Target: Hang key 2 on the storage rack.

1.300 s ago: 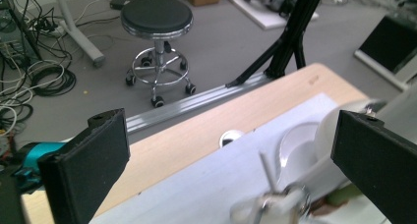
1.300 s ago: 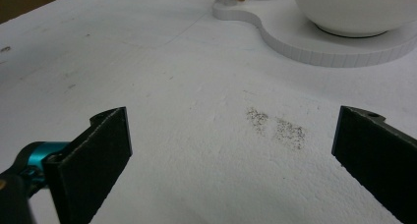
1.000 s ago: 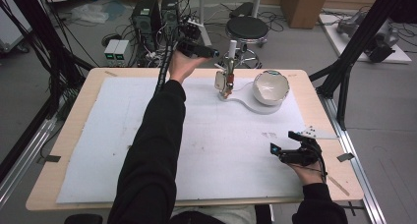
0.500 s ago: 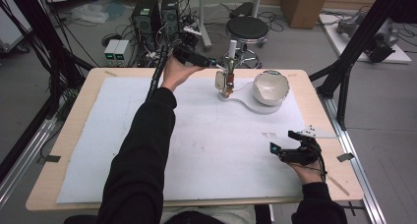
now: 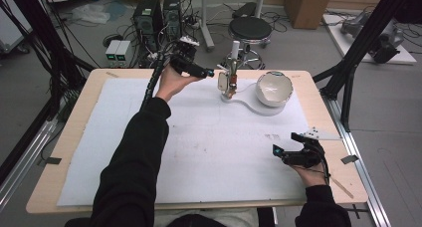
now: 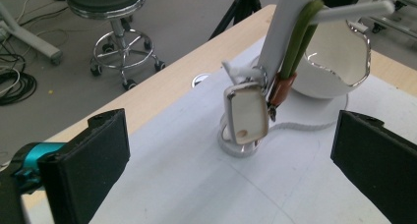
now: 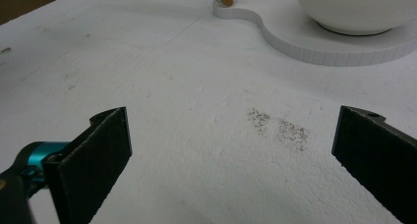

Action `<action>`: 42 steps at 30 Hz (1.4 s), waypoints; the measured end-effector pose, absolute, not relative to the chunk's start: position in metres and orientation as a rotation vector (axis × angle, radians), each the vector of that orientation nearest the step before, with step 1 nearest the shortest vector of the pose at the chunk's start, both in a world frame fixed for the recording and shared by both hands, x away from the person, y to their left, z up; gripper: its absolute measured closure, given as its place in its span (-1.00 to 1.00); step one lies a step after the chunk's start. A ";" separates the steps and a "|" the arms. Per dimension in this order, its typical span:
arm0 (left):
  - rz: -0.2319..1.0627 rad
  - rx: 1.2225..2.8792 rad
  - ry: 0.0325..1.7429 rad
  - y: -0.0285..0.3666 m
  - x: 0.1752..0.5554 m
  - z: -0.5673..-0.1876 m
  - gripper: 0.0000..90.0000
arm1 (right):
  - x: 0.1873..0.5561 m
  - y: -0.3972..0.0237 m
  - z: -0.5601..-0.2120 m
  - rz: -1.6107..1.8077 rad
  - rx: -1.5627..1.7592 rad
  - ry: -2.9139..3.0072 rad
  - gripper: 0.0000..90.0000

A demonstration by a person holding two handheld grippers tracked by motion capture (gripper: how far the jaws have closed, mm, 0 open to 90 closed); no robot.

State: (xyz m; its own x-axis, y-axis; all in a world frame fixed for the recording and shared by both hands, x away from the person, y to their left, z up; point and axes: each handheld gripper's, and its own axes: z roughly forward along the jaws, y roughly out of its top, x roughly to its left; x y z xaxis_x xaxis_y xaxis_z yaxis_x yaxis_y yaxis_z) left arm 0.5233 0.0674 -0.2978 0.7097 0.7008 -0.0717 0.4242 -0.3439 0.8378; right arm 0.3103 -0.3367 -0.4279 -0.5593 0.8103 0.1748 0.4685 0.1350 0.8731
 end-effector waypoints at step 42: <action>0.357 1.946 0.882 0.158 0.435 -0.346 -0.96 | 0.310 -0.334 -0.429 1.392 1.224 2.096 -0.99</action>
